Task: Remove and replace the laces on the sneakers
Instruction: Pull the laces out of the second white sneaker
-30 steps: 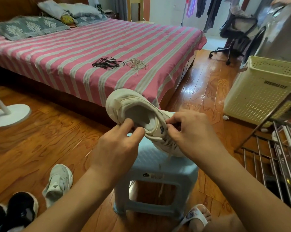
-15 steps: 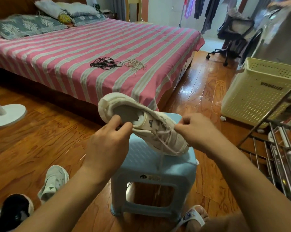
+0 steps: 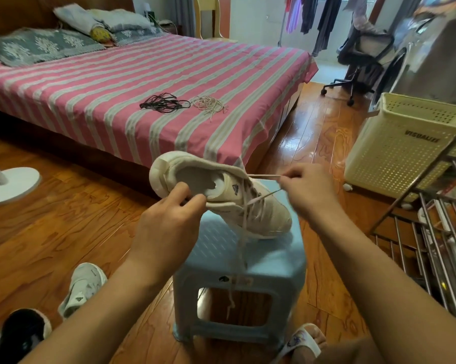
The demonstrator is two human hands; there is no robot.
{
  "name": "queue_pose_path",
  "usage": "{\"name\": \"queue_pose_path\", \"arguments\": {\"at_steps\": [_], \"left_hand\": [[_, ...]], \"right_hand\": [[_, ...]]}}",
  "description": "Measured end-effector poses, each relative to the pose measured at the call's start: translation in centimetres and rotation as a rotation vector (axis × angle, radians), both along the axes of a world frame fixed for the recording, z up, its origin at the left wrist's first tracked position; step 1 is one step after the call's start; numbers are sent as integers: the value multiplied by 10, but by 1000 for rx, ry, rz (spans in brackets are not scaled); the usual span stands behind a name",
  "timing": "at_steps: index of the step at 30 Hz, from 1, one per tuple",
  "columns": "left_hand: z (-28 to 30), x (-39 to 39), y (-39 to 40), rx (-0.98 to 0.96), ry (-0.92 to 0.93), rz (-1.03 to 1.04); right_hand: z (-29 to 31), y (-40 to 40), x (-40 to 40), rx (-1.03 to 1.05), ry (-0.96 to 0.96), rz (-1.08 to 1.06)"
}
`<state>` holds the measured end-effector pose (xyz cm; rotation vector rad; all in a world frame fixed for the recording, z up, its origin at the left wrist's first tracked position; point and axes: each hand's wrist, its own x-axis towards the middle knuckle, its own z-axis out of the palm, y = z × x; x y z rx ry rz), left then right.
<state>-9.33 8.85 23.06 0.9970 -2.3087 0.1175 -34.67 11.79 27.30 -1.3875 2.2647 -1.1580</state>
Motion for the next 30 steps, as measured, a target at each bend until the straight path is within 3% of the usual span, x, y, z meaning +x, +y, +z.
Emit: {"name": "queue_pose_path", "arguments": {"at_steps": [2, 4, 7, 10, 12, 18, 22, 26, 28, 30], "left_hand": [[-2, 3, -3, 59, 55, 36], [-4, 6, -4, 92, 80, 34], [-3, 4, -1, 84, 93, -26], [0, -1, 5, 56, 63, -94], [-1, 1, 5, 49, 59, -95], [0, 9, -2, 44, 29, -84], [6, 11, 2, 15, -19, -109], [8, 21, -3, 32, 28, -31], [7, 25, -5, 47, 38, -12], [7, 25, -4, 57, 36, -19]], "right_hand": [[-7, 2, -19, 96, -43, -176], [-6, 6, -27, 157, 121, -204], [4, 2, -4, -39, 129, 188], [4, -4, 24, 2, 208, 530], [3, -6, 22, -10, 318, 540], [-3, 6, 19, -53, 296, 586], [8, 4, 17, -158, 228, 449], [-11, -11, -49, -24, -175, -278], [-19, -3, -64, 250, -58, -308], [-17, -2, -52, 261, 151, -135]]}}
